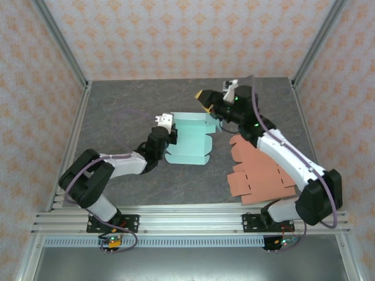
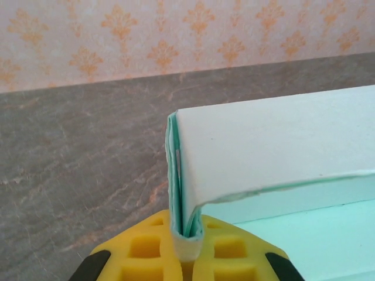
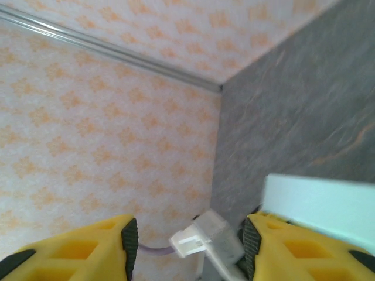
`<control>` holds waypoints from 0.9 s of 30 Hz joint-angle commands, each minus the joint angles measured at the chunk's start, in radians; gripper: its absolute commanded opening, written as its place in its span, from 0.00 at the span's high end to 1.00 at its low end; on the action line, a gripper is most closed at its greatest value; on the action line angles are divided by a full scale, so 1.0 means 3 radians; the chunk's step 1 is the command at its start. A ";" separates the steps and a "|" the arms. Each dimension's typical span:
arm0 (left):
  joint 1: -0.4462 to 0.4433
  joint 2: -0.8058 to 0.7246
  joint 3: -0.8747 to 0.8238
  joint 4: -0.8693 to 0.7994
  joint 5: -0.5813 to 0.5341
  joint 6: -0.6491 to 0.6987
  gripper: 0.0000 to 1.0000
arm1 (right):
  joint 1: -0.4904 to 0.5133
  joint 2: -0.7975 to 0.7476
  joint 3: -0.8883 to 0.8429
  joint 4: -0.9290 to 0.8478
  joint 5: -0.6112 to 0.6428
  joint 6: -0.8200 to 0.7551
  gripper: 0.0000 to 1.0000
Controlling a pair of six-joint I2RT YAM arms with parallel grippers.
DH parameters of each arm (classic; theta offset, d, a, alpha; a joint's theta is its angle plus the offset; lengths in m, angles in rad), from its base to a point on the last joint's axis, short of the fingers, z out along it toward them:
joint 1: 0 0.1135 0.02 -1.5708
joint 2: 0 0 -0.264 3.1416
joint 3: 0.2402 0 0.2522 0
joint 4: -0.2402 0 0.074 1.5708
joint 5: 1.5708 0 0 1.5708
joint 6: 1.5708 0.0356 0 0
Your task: Fold the paper box
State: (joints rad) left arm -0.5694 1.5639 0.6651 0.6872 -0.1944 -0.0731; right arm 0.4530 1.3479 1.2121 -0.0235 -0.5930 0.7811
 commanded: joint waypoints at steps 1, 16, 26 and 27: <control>0.0172 -0.0148 -0.0025 -0.0044 0.0613 0.0221 1.00 | -0.0194 -0.0009 0.0429 -0.1195 0.0220 -0.1170 0.42; 0.0146 0.0224 -0.0149 0.0337 0.1689 0.0582 0.99 | -0.0182 0.1405 0.1051 -0.2410 -0.1058 -0.2477 0.41; 0.0083 0.0334 -0.0483 0.0570 0.1398 0.0675 0.97 | 0.0070 0.1773 0.1111 -0.2347 -0.1177 -0.2629 0.42; 0.0087 0.0374 -0.0480 0.0605 0.1369 0.0678 0.97 | 0.0094 0.1828 0.1125 -0.2368 -0.1173 -0.2665 0.43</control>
State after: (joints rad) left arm -0.5419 1.6505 0.5297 0.7761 0.2615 0.1066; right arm 0.4652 1.8465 1.5211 -0.7177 -0.9241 0.0307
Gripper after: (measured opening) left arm 0.064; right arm 0.582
